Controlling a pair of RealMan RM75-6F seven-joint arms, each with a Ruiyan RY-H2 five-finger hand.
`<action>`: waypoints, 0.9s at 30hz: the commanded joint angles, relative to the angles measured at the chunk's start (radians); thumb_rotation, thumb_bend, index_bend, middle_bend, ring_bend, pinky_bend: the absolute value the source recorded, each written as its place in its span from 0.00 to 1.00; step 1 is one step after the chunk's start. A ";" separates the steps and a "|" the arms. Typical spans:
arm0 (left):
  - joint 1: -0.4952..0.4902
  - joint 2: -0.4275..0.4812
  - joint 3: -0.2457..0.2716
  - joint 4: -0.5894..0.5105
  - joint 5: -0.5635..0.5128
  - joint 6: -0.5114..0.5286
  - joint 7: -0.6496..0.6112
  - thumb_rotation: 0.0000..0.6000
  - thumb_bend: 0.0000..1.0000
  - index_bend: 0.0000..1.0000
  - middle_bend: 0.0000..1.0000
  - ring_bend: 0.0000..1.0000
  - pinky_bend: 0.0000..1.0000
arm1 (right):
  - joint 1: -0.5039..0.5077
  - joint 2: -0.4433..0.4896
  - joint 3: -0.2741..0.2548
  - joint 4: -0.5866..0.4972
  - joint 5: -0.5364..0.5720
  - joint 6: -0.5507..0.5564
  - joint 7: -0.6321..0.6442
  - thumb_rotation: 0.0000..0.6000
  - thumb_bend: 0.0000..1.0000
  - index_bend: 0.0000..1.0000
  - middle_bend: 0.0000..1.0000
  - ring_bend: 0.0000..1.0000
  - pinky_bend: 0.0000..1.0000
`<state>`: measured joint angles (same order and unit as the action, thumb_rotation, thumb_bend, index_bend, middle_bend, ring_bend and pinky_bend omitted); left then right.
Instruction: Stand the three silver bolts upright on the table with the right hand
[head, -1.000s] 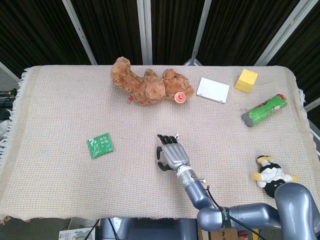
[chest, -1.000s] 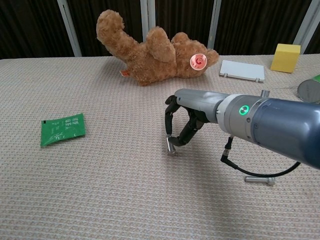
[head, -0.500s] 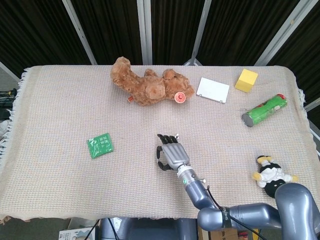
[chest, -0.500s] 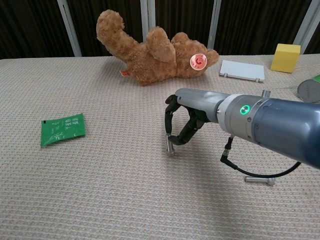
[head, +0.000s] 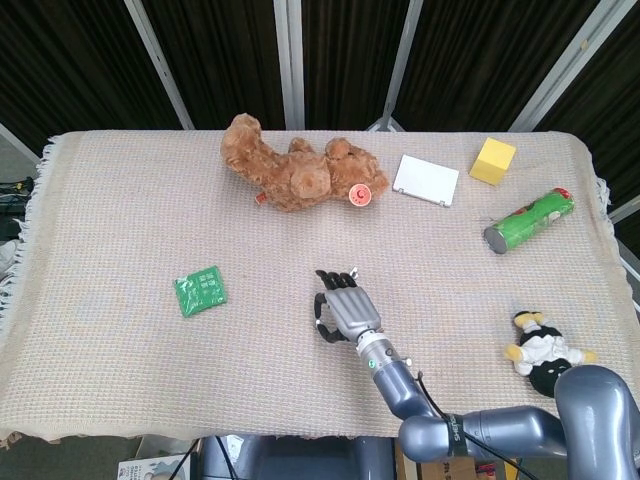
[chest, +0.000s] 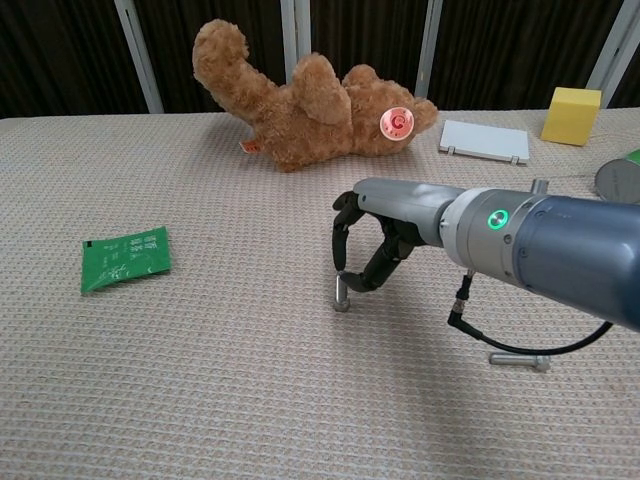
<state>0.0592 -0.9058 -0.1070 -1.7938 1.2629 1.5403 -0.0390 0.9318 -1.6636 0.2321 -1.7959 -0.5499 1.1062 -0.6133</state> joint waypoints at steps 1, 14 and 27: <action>0.000 0.000 0.000 0.000 -0.001 0.000 0.001 1.00 0.08 0.03 0.03 0.00 0.06 | 0.000 0.003 -0.002 -0.003 -0.001 0.000 -0.001 1.00 0.40 0.52 0.00 0.00 0.05; 0.000 -0.001 -0.001 0.001 -0.002 -0.001 0.000 1.00 0.08 0.03 0.03 0.00 0.06 | -0.005 0.029 -0.006 -0.032 0.000 0.023 -0.006 1.00 0.37 0.36 0.00 0.00 0.04; -0.001 -0.004 0.004 -0.005 0.010 0.003 0.011 1.00 0.08 0.03 0.03 0.00 0.06 | -0.124 0.215 -0.110 -0.227 -0.135 0.127 0.022 1.00 0.28 0.34 0.00 0.00 0.04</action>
<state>0.0581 -0.9095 -0.1031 -1.7989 1.2730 1.5432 -0.0277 0.8313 -1.4711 0.1449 -1.9973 -0.6588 1.2162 -0.6045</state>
